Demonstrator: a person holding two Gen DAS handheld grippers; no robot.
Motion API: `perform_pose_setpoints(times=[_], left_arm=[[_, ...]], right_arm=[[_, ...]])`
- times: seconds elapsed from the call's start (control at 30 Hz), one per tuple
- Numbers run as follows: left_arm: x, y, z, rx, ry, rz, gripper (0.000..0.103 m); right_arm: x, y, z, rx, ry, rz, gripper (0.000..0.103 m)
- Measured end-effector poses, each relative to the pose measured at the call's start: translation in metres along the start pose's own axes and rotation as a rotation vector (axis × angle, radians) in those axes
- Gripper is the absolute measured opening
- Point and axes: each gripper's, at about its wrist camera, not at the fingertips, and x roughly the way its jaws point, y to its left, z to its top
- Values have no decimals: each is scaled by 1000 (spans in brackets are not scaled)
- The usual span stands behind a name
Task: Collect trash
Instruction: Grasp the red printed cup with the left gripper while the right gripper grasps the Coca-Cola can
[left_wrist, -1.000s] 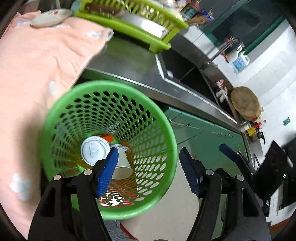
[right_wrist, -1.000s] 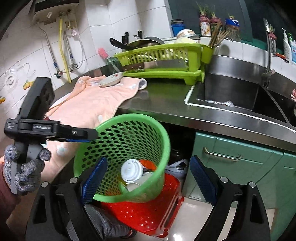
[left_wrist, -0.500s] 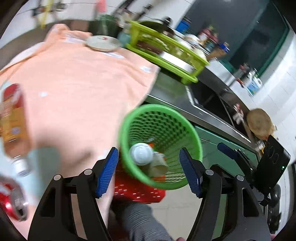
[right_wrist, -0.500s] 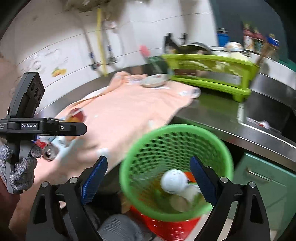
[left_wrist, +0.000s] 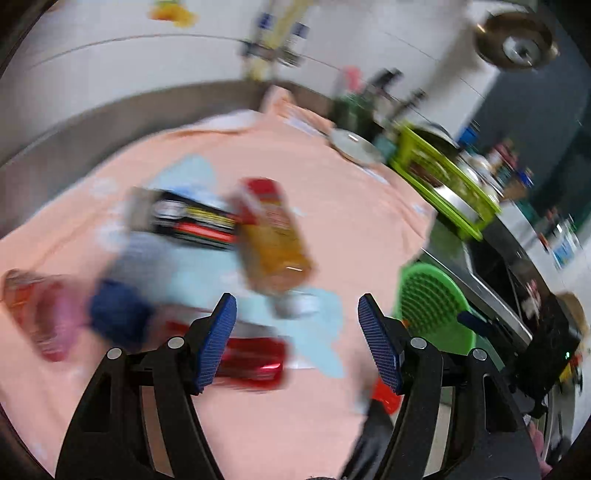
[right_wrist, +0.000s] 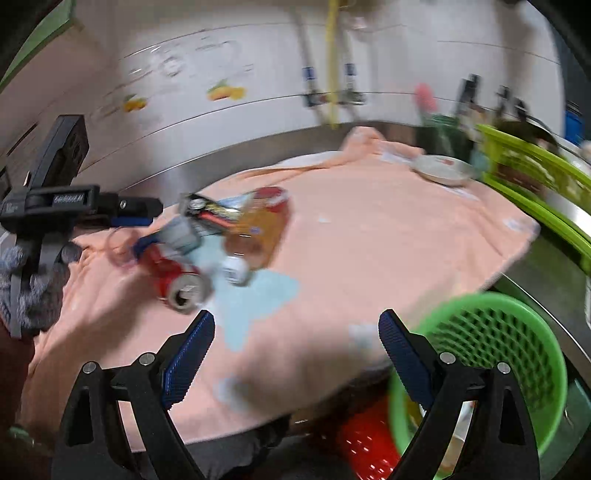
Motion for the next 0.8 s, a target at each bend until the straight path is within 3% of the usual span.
perform_pose_setpoints(times=[0.27,0.5,0.7,0.8], left_arm=[[-62,87,6,-190,-83,178,70],[-81,143,-1,-385,-86,287,76],[-80,179,-8,-533,-74,314,79],[-75,192,-10,-604,-72,313,79]], right_arm=[[44,62,26,-148,47,116,87],[84,105,43,-283,134,251,87],[125,135,54,-381,220,322,87],[144,149,56,-436,253,317,87]])
